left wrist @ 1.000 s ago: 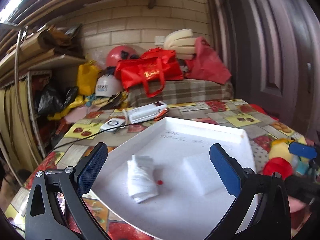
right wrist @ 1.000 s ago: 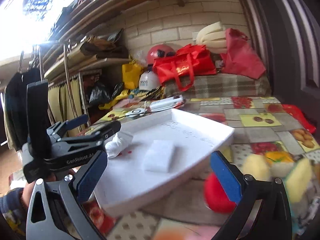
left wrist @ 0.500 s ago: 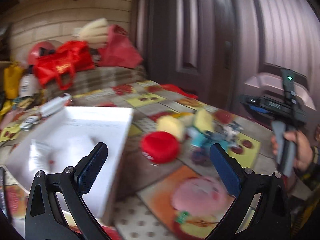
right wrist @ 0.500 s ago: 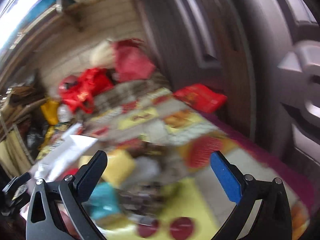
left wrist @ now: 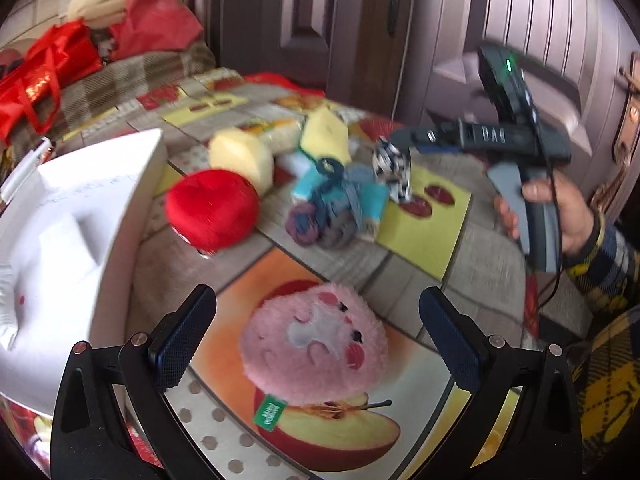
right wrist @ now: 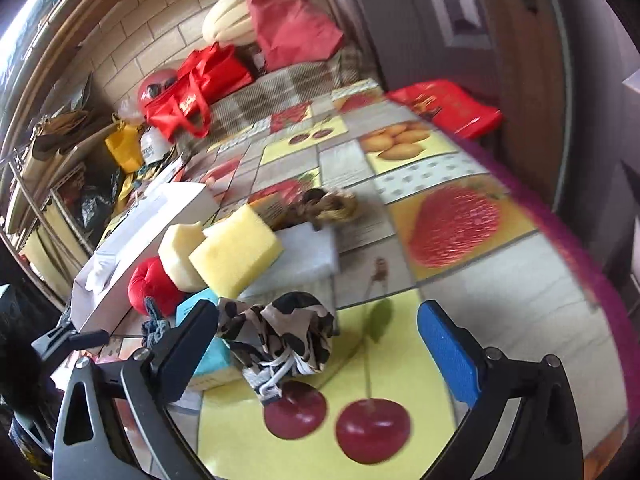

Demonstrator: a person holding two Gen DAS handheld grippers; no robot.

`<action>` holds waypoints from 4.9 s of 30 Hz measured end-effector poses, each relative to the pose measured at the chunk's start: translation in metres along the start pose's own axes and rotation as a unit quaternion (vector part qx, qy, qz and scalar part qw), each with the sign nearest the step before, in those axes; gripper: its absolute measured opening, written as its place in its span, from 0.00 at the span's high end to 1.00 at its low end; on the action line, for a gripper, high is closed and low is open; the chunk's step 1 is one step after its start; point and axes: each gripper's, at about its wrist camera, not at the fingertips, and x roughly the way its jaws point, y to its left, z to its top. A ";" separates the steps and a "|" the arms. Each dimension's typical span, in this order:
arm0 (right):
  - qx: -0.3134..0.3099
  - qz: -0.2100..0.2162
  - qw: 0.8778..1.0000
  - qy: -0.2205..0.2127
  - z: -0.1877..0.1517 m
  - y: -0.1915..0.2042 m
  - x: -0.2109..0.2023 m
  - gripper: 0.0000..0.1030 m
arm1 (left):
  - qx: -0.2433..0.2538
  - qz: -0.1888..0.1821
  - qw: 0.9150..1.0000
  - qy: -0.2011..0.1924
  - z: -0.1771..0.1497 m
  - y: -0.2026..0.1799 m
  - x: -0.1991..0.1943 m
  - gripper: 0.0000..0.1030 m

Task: Organize soft objects
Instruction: 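Grasp the pink fluffy ball with left tool while right tool grasps cow-print cloth, then carry the pink ball into the tray and open left tool while right tool carries cloth, then lower the cow-print cloth into the tray and open the right tool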

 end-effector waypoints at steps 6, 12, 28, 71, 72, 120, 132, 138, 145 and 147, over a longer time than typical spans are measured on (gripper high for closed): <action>-0.030 0.014 0.999 0.033 0.000 0.014 0.013 0.21 | -0.007 -0.011 0.999 0.048 -0.003 -0.001 0.017 0.06; -0.009 0.032 0.997 0.067 -0.003 0.005 0.023 0.69 | -0.029 -0.009 0.997 0.073 -0.005 0.008 0.026 0.36; -0.073 0.048 0.984 -0.156 -0.012 0.048 -0.060 0.75 | -0.044 0.059 0.997 -0.028 -0.005 0.019 -0.014 0.38; -0.198 0.112 0.969 -0.101 -0.020 0.186 0.033 0.74 | -0.108 0.244 0.958 -0.100 -0.020 0.093 -0.056 0.38; -0.198 0.112 0.969 -0.100 -0.019 0.186 0.034 0.74 | -0.107 0.248 0.957 -0.102 -0.020 0.093 -0.056 0.38; -0.147 0.036 0.986 -0.066 0.034 0.237 0.133 0.14 | -0.197 0.335 0.918 -0.076 -0.017 0.214 -0.055 0.12; -0.190 0.018 0.977 -0.095 0.029 0.254 0.126 0.12 | -0.196 0.359 0.906 -0.108 -0.021 0.207 -0.066 0.00; -0.193 0.017 0.976 -0.101 0.029 0.255 0.125 0.12 | -0.209 0.361 0.901 -0.122 -0.024 0.209 -0.074 0.00; -0.195 0.018 0.974 -0.113 0.026 0.256 0.121 0.12 | -0.205 0.364 0.900 -0.128 -0.025 0.208 -0.076 0.00; -0.196 0.018 0.974 -0.116 0.025 0.256 0.120 0.12 | -0.206 0.363 0.900 -0.128 -0.025 0.209 -0.077 0.00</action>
